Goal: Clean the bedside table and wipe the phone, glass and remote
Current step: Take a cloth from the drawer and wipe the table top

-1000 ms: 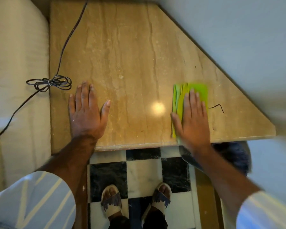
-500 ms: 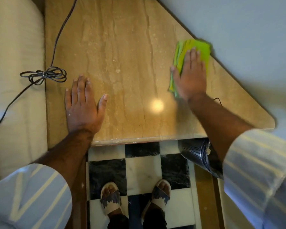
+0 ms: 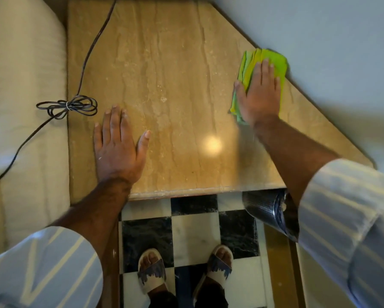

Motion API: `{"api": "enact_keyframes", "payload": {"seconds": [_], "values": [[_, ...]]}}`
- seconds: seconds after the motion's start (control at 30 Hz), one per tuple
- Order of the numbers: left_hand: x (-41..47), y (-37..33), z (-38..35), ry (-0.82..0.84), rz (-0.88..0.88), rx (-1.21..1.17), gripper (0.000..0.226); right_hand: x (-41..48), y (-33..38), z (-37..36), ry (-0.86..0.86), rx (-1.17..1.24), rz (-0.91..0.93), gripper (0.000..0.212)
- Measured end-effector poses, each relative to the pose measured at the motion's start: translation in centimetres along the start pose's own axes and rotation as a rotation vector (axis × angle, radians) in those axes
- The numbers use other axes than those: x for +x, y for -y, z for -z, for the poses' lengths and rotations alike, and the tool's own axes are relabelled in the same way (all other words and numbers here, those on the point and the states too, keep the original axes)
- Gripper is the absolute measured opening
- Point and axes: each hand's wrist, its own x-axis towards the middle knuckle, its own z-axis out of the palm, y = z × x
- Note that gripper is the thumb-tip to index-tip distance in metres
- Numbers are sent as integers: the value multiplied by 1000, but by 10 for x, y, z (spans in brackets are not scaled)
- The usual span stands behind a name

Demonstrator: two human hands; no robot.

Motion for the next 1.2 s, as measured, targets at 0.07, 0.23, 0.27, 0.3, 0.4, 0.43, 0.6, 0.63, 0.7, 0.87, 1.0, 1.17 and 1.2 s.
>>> {"api": "enact_keyframes", "payload": {"seconds": [0.07, 0.23, 0.27, 0.3, 0.4, 0.43, 0.6, 0.63, 0.7, 0.87, 1.0, 1.17, 1.2], "values": [[0, 1, -1, -17, -1, 2, 75, 8, 7, 0, 8, -12, -9, 77], [0, 1, 1, 3, 5, -6, 76, -90, -4, -15, 30, -31, 348, 75], [0, 1, 1, 7, 2, -9, 76, -111, -15, -19, 49, -65, 503, 75], [0, 0, 1, 8, 0, -13, 76, -125, -29, -22, 61, -115, 634, 75], [0, 0, 1, 7, 3, -16, 76, -130, -83, -16, 70, -170, 673, 77], [0, 1, 0, 6, 3, -18, 77, -127, -100, -12, 71, -154, 545, 77], [0, 2, -4, -20, 1, -13, 78, -127, -144, -7, -97, -1, -374, 79], [0, 3, -4, -22, 0, -13, 78, -124, -136, -8, -119, 30, -510, 77], [0, 2, -4, -25, -4, -11, 78, -113, -110, -11, -152, 82, -734, 75], [0, 2, -4, -27, -2, -4, 79, -130, -35, -35, -115, -13, -341, 77], [0, 1, -1, -17, -14, -18, 78, -151, -100, -18, 18, -167, 70, 77], [-1, 3, -3, -36, -14, -35, 77, -127, -128, -10, -83, 19, -623, 76], [0, 1, -3, -37, -17, -36, 77, -116, -116, -12, -104, 46, -721, 75]]}}
